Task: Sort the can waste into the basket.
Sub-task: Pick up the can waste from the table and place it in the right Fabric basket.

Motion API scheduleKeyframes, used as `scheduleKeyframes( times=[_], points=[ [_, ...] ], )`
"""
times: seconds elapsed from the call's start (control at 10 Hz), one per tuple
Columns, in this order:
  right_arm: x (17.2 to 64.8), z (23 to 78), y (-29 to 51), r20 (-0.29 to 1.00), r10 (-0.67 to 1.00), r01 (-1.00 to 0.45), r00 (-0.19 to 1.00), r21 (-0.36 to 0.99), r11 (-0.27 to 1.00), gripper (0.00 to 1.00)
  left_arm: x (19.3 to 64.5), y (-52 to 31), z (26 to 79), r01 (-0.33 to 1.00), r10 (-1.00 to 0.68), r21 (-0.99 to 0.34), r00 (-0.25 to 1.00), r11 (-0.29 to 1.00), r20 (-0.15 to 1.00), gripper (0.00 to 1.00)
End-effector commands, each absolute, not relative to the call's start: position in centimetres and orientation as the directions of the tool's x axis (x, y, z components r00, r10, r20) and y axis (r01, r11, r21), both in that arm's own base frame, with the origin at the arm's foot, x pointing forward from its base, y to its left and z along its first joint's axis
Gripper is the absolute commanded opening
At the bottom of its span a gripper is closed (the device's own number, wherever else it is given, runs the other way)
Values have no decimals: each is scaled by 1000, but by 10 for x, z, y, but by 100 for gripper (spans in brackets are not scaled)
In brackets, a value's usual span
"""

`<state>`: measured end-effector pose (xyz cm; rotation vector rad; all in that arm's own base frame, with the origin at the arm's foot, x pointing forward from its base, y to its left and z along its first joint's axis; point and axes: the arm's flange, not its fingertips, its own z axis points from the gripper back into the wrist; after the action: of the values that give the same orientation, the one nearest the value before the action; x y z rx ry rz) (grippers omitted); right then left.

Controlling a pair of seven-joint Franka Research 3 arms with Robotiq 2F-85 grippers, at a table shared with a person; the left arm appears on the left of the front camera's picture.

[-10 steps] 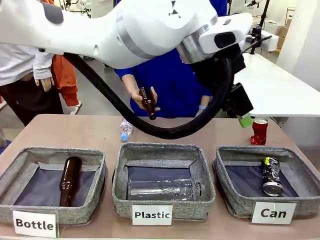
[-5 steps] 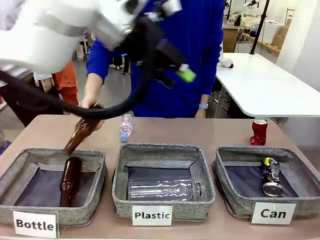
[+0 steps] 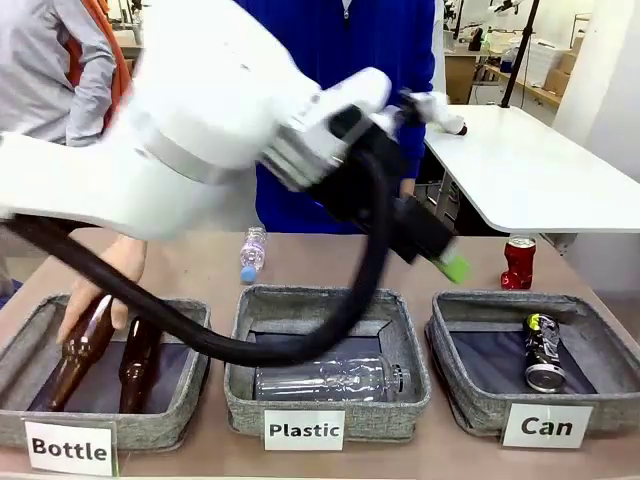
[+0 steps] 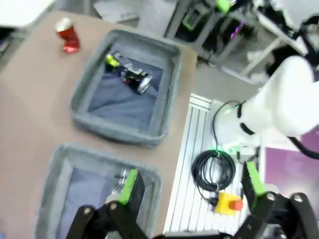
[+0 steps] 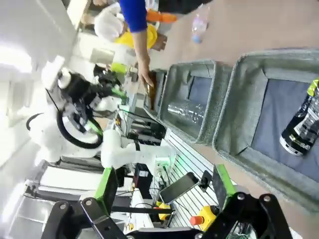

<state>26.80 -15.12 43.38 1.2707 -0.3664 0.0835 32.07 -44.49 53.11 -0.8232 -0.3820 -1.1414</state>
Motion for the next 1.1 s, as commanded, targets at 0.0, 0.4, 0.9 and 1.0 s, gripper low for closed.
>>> scheduleKeyframes(
  times=[0.0, 0.4, 0.9, 1.0],
  points=[
    [257, 423, -167, 322, -135, -277, 937, 921, 276, 100, 342, -482, 533, 935, -700, -296, 344, 195, 626, 100],
    [250, 422, -175, 334, -162, -283, 928, 919, 274, 100, 351, -504, 533, 939, -735, -285, 330, 192, 593, 100],
    [261, 431, -139, 339, -86, -299, 937, 904, 306, 100, 366, -451, 538, 902, -669, -344, 425, 259, 610, 100],
    [273, 435, -110, 339, -52, -301, 939, 887, 350, 100, 379, -417, 547, 872, -623, -369, 489, 322, 611, 100]
  ],
)
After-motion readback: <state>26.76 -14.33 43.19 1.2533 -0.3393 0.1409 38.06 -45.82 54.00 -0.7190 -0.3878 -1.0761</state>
